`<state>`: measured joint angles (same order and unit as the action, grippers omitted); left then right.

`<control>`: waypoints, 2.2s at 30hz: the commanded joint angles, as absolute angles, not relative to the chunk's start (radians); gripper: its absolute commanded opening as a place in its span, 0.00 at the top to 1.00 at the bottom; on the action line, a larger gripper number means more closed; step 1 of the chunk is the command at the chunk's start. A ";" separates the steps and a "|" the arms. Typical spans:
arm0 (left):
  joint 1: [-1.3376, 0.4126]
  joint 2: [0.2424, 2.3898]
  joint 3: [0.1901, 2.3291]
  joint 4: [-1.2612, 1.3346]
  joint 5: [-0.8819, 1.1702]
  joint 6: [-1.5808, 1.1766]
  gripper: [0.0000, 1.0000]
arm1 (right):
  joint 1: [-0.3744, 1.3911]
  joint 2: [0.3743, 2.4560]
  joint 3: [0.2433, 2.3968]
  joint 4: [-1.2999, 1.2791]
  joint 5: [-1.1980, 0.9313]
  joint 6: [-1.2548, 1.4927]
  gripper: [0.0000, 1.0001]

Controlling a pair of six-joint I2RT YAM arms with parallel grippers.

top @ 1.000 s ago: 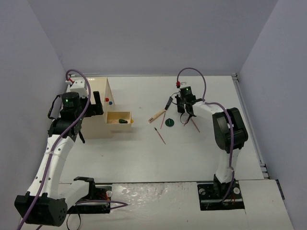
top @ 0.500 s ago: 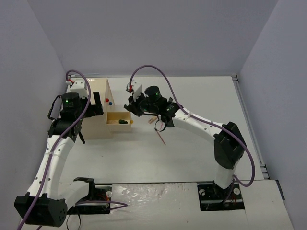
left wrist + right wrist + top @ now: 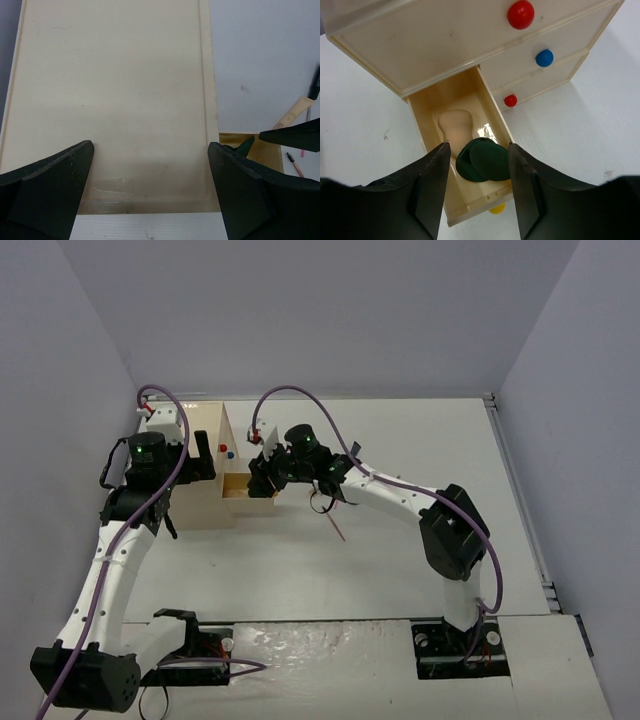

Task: Organize the makeup

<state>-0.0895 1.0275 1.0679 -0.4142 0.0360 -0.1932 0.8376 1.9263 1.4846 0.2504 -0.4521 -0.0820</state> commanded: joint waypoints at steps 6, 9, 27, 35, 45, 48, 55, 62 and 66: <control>-0.081 1.031 1.114 -0.413 0.037 -0.202 0.03 | 0.841 1.748 1.450 0.299 -0.305 -0.105 0.50; -0.081 1.029 1.114 -0.413 0.035 -0.201 0.03 | 0.805 1.665 1.354 0.287 -0.083 -0.064 0.49; -0.081 1.037 1.112 -0.414 0.035 -0.201 0.03 | 0.523 1.668 0.927 0.324 0.039 0.264 0.50; -0.082 1.042 1.114 -0.416 0.037 -0.202 0.03 | 0.512 1.792 0.934 0.376 0.048 0.288 0.53; -0.081 1.042 1.115 -0.416 0.037 -0.202 0.03 | 0.512 1.804 0.927 0.344 0.072 0.281 0.89; -0.082 1.044 1.115 -0.415 0.040 -0.202 0.03 | 0.513 1.772 0.934 0.329 0.081 0.256 1.00; -0.081 1.043 1.115 -0.413 0.041 -0.202 0.03 | 0.592 1.604 0.975 0.313 0.055 0.119 1.00; -0.081 1.045 1.114 -0.412 0.041 -0.203 0.03 | 0.741 1.566 1.154 0.316 -0.043 -0.062 1.00; -0.081 1.045 1.112 -0.411 0.040 -0.204 0.03 | 0.790 1.622 1.273 0.353 -0.172 -0.100 0.98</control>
<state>-0.0895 1.0325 1.0695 -0.4118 0.0357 -0.1921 0.7488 1.6184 1.1528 0.2722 -0.0354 -0.0065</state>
